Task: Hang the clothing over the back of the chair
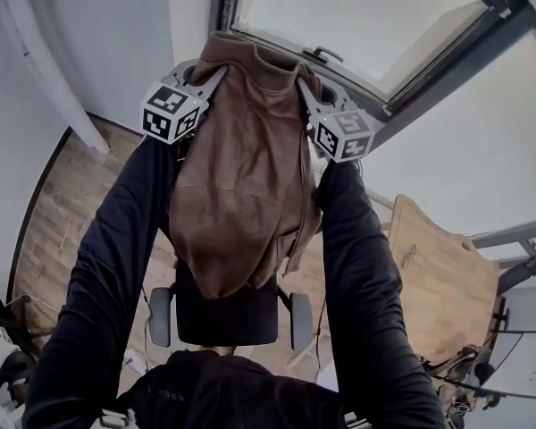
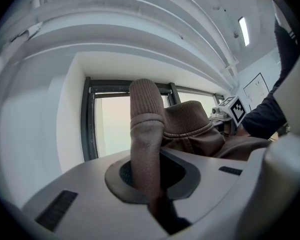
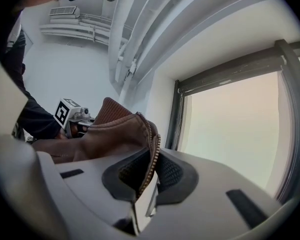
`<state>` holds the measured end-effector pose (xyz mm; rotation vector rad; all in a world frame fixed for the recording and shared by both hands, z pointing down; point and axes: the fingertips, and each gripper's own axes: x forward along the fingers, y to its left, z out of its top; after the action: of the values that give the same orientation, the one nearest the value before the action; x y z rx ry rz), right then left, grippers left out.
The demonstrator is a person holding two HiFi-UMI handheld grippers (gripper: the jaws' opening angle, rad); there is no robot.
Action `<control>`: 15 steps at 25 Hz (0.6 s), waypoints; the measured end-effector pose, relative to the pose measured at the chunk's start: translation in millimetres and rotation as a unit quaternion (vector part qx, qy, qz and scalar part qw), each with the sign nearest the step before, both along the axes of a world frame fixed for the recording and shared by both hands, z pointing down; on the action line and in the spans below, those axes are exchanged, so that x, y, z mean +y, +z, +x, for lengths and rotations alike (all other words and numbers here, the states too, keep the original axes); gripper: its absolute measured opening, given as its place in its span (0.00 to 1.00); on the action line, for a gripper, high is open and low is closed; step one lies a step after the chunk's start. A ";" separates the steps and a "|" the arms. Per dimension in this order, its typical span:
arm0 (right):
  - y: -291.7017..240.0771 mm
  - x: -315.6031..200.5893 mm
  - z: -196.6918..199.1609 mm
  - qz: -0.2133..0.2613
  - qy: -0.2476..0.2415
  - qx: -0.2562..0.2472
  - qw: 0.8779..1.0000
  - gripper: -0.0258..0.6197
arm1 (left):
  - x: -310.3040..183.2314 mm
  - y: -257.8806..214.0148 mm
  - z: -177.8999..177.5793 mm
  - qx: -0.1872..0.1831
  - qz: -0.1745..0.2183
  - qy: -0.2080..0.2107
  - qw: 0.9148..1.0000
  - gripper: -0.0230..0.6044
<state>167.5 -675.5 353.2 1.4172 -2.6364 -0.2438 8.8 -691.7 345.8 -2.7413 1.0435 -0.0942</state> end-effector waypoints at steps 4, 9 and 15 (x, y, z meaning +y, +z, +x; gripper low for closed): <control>19.6 -4.0 2.8 -0.006 0.000 0.003 1.000 0.10 | -5.4 24.0 -0.3 -0.003 -0.015 0.011 1.000 0.11; 52.9 -9.6 7.7 -0.033 0.005 -0.006 0.999 0.11 | -11.9 57.9 -7.4 0.009 -0.048 0.012 0.999 0.17; 91.3 -10.8 12.0 -0.080 0.008 -0.023 0.996 0.14 | -10.7 98.8 -7.8 0.007 -0.088 0.012 0.996 0.17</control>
<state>179.5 -686.4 444.5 1.4073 -2.6122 0.0025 0.9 -702.4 444.6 -2.9139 1.0529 -0.1724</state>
